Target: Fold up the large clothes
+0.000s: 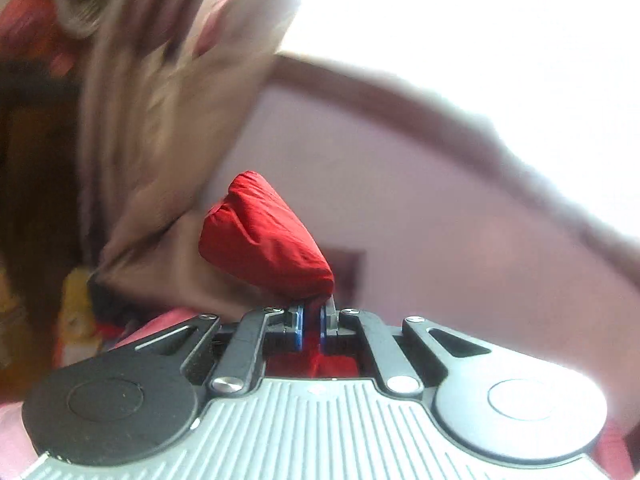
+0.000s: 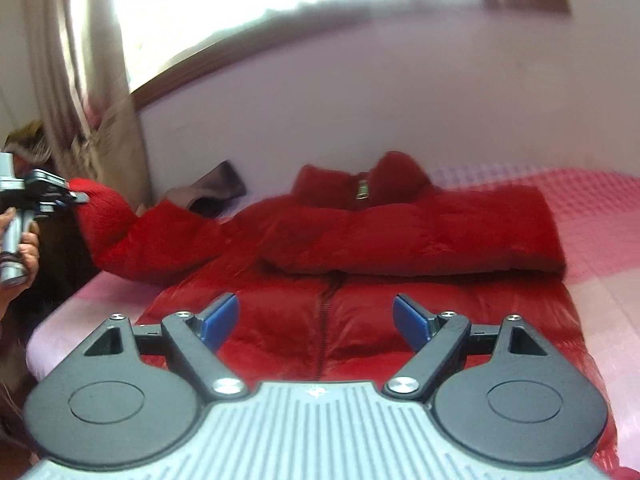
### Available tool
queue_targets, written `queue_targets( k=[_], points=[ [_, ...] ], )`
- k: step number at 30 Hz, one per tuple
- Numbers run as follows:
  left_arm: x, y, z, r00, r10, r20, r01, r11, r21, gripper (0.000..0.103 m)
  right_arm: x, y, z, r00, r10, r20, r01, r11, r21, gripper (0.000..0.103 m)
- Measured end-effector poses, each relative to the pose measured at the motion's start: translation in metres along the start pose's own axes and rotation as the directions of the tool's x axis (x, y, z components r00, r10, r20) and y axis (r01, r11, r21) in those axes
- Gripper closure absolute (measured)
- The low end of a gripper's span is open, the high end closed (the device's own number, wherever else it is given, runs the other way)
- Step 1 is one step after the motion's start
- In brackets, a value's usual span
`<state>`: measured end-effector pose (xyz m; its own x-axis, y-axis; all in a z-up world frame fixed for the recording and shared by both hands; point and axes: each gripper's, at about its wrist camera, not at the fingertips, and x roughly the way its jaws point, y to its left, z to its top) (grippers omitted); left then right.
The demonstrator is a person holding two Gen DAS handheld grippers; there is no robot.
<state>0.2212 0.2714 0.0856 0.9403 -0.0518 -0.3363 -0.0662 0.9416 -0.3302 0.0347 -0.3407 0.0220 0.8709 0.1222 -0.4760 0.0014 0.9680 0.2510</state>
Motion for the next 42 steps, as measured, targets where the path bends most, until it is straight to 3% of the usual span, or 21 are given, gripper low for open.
queue_targets(
  k=[5,10,17,23,28,29,30,32,35,39,42],
  points=[
    [-0.03,-0.098,0.002,0.985,-0.167,0.041,0.162,0.983,0.091,0.096,-0.014,-0.029,0.003,0.999,-0.022,0.032,0.019,0.997,0.077,0.018],
    [-0.026,-0.189,-0.026,0.953,-0.3,-0.035,0.302,0.938,0.173,0.096,-0.026,-0.057,0.002,0.998,-0.042,0.055,0.034,0.989,0.142,0.018],
    [0.013,-0.276,-0.103,0.916,-0.342,-0.209,0.391,0.878,0.276,0.096,-0.038,-0.09,-0.002,0.996,-0.055,0.073,0.039,0.977,0.207,0.018],
    [0.042,-0.312,-0.165,0.883,-0.318,-0.345,0.443,0.808,0.389,0.089,-0.042,-0.111,-0.003,0.995,-0.053,0.084,0.033,0.972,0.233,0.018],
    [0.06,-0.329,-0.192,0.855,-0.324,-0.404,0.494,0.744,0.45,0.061,-0.041,-0.125,-0.006,0.995,-0.058,0.083,0.036,0.968,0.247,0.018],
    [0.061,-0.331,-0.195,0.851,-0.326,-0.41,0.502,0.733,0.459,0.05,-0.04,-0.127,-0.007,0.995,-0.058,0.082,0.035,0.967,0.252,0.018],
    [0.06,-0.333,-0.198,0.854,-0.326,-0.405,0.5,0.727,0.47,0.037,-0.039,-0.129,-0.007,0.995,-0.057,0.078,0.035,0.966,0.258,0.018],
    [0.048,-0.334,-0.202,0.863,-0.335,-0.377,0.493,0.719,0.489,0.028,-0.036,-0.133,-0.007,0.996,-0.056,0.069,0.035,0.963,0.267,0.018],
    [0.04,-0.332,-0.199,0.86,-0.357,-0.365,0.503,0.717,0.483,0.016,-0.034,-0.135,-0.005,0.997,-0.048,0.065,0.029,0.964,0.266,0.018],
    [0.031,-0.299,-0.177,0.898,-0.326,-0.296,0.435,0.757,0.487,0.016,-0.027,-0.131,0.01,0.998,-0.009,0.055,-0.005,0.969,0.247,0.018],
    [0.041,-0.273,-0.166,0.928,-0.255,-0.273,0.362,0.798,0.483,0.024,-0.012,-0.13,0.032,0.998,0.044,0.053,-0.055,0.969,0.24,0.018]
  ],
)
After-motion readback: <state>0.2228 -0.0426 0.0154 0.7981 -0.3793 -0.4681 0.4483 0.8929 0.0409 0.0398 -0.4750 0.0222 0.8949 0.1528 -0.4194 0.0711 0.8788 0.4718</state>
